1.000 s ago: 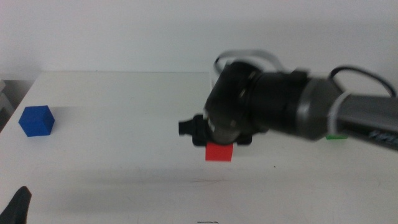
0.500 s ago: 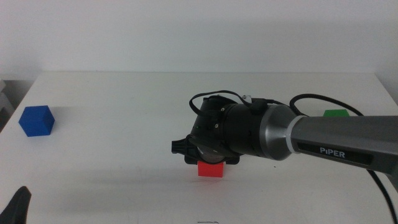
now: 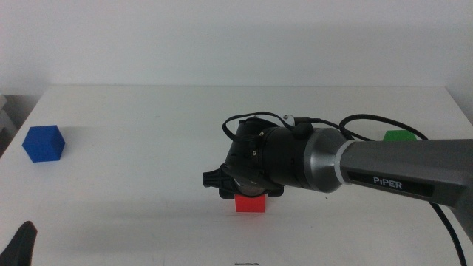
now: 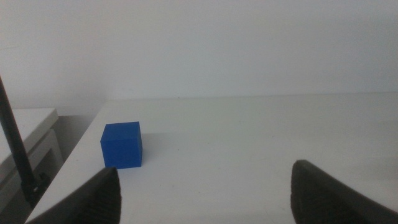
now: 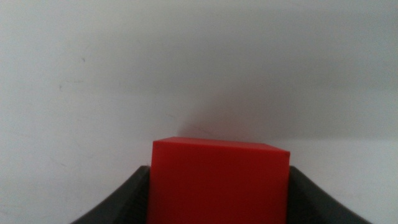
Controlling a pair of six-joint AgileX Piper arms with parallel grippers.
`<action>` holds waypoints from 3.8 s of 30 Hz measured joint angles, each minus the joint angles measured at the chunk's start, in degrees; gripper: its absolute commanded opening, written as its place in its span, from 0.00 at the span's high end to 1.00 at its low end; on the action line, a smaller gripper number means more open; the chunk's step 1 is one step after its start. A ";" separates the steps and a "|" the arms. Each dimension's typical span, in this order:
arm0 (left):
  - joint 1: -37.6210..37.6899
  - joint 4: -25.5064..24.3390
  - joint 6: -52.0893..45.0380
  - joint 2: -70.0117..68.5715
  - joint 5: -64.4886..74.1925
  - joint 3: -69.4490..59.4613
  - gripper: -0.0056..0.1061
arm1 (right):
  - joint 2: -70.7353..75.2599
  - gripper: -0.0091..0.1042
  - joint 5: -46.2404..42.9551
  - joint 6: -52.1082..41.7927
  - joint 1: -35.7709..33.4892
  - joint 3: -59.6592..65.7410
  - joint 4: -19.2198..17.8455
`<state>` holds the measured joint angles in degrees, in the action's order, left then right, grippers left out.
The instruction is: Stack red cubes first, then green, then blue cubes in a specific spot.
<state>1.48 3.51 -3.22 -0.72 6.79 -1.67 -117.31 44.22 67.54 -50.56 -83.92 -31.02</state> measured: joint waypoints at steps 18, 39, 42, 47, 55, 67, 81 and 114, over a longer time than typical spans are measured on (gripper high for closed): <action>0.00 0.00 0.00 0.00 0.00 0.00 0.11 | -0.50 0.09 0.65 -0.53 -0.08 -0.05 0.84; 0.00 0.00 0.00 0.00 0.00 0.00 0.11 | 0.92 0.09 4.20 -2.98 -0.97 -0.05 2.45; 0.00 0.00 0.00 0.00 0.00 0.00 0.11 | 2.65 0.09 4.21 -3.04 -1.02 -0.05 2.39; 0.00 0.00 0.00 0.00 0.00 0.00 0.11 | 6.29 0.09 4.89 -4.33 -1.43 -0.05 2.32; 0.00 0.00 0.00 0.00 0.00 0.00 0.11 | 17.79 0.09 9.68 -17.47 1.50 -0.05 8.07; 0.00 0.00 0.00 0.00 0.00 0.00 0.11 | 26.27 0.09 15.05 -48.37 31.60 0.31 21.35; 0.00 0.00 0.00 0.00 0.00 0.00 0.11 | 15.27 0.09 7.13 -62.45 45.96 0.77 24.80; 0.00 0.00 0.00 0.00 0.00 0.00 0.11 | -0.22 0.47 -5.38 -63.56 47.10 0.77 24.58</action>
<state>1.48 3.51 -3.22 -0.72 6.79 -1.67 -117.53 38.85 3.99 -3.46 -83.15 -6.44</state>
